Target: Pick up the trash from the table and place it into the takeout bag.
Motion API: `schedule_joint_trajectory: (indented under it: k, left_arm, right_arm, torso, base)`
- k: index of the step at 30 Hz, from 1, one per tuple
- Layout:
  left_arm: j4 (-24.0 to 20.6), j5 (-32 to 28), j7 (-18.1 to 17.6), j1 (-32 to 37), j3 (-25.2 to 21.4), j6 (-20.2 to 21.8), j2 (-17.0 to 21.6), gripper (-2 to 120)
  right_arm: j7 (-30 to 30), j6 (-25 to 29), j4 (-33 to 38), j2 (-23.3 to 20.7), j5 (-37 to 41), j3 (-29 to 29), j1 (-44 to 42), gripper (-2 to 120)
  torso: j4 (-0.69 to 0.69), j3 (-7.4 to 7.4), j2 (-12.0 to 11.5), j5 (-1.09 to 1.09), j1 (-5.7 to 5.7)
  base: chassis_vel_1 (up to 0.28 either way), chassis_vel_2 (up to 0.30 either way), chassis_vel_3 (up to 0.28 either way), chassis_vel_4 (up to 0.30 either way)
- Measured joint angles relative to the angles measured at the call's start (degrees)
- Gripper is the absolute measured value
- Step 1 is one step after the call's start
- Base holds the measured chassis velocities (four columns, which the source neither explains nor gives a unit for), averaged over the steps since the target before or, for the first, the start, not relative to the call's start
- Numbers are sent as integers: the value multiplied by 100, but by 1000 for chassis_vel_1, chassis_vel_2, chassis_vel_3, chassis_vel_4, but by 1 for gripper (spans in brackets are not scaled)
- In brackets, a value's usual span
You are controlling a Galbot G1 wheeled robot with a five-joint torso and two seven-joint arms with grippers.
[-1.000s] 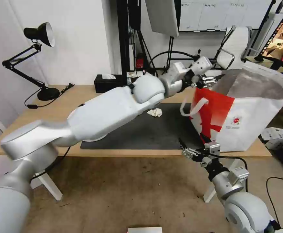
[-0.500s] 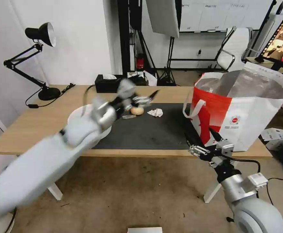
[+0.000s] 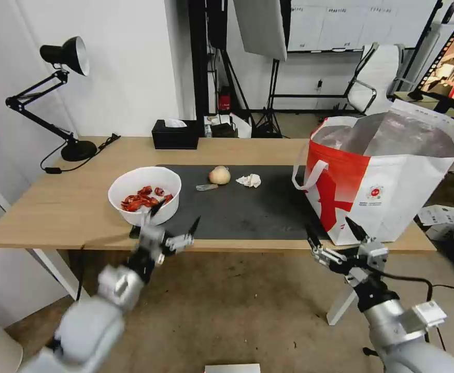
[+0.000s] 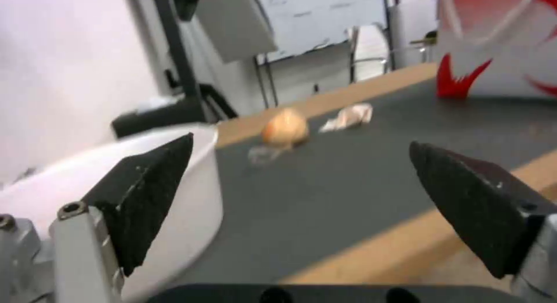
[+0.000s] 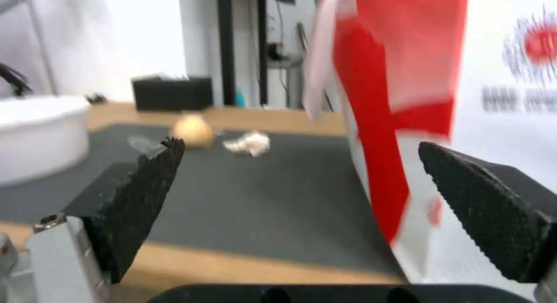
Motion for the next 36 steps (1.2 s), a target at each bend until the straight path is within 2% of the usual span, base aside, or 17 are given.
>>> schedule_joint_trajectory:
  k: [2, 8, 30, 36]
  left_arm:
    - [101, 144, 28, 172, -53, -113, -221, 100]
    - [173, 278, 42, 268, -51, -191, -405, 100]
    - [259, 300, 62, 216, 39, -194, -455, 100]
    - [266, 284, 49, 176, 8, -188, -482, 100]
  right_arm:
    - [-1, 56, -138, 131, -132, -56, -87, 100]
    - [-17, 75, -267, 264, -279, -187, -153, 100]
    - [-55, 47, -378, 255, -350, -342, -92, 100]
    - [-54, -102, -418, 45, -237, -578, 246, 100]
  torso:
    - [-1, 0, 0, 0, 0]
    - [-1, 1, 0, -1, 1]
    - [-1, 1, -1, -1, 2]
    - [-2, 1, -1, -1, 2]
  base:
    - [0, 0, 0, 0]
    - [0, 0, 0, 0]
    - [0, 0, 0, 0]
    - [0, 0, 0, 0]
